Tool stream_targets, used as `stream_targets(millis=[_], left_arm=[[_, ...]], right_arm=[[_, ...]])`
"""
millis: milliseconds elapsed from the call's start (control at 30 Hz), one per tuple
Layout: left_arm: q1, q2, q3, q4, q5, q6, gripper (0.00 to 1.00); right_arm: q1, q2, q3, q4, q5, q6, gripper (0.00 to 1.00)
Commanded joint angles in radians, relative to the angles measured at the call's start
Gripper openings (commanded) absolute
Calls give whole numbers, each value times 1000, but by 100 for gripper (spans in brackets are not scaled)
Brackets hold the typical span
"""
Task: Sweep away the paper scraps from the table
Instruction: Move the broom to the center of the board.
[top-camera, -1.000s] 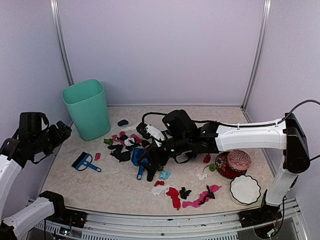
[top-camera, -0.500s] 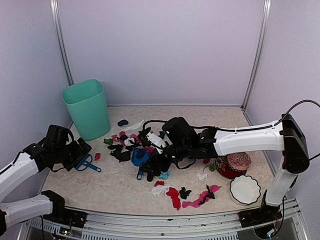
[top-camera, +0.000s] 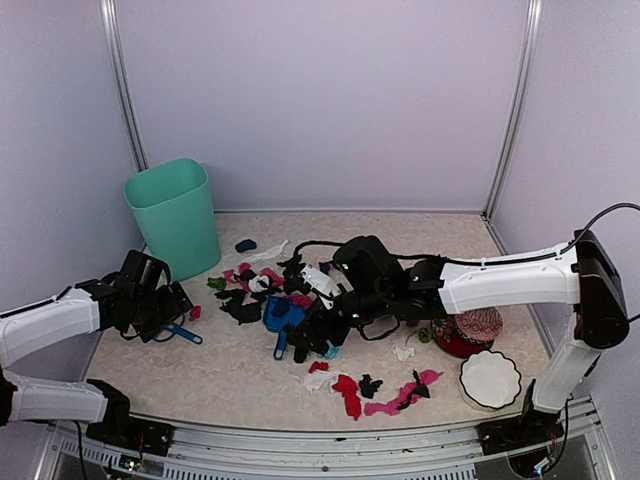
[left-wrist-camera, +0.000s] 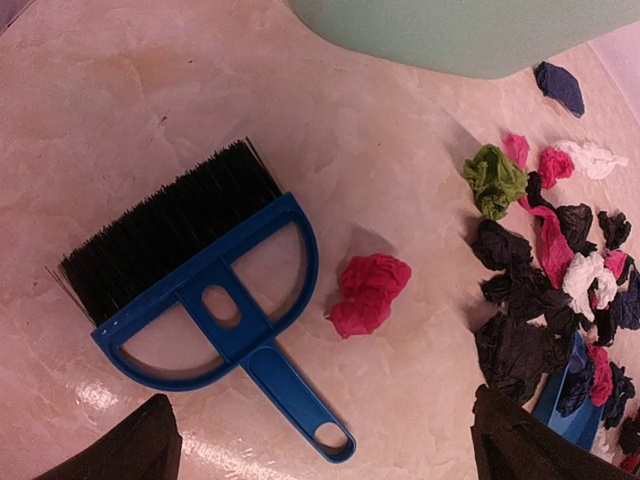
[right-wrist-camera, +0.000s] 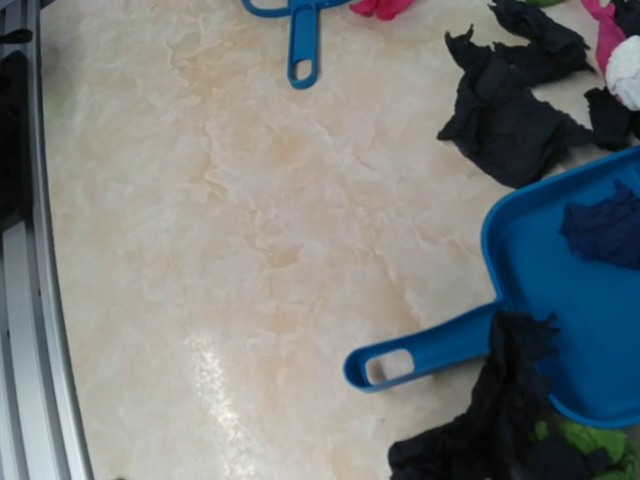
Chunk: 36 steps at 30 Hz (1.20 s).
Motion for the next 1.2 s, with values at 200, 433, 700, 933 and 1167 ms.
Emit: stream_targets(millis=[200,433,700,933,1167], left_arm=[[71,61,-100,189,20,21,99],[99,121,-123,252,57,53,99],[103,166,-129,288,73,87,99],[140,213,-128,308,64,121,99],[138,247,-141,315,111,154,99]], right_arm=[[10,-37,-24,19,18,11,79],[10,-28,-21,13,18,19,79],[10,-13,-12,13,16,25,79],[9,-14,-13,12,13,31,79],[11,-20,-21,12,20,37,79]])
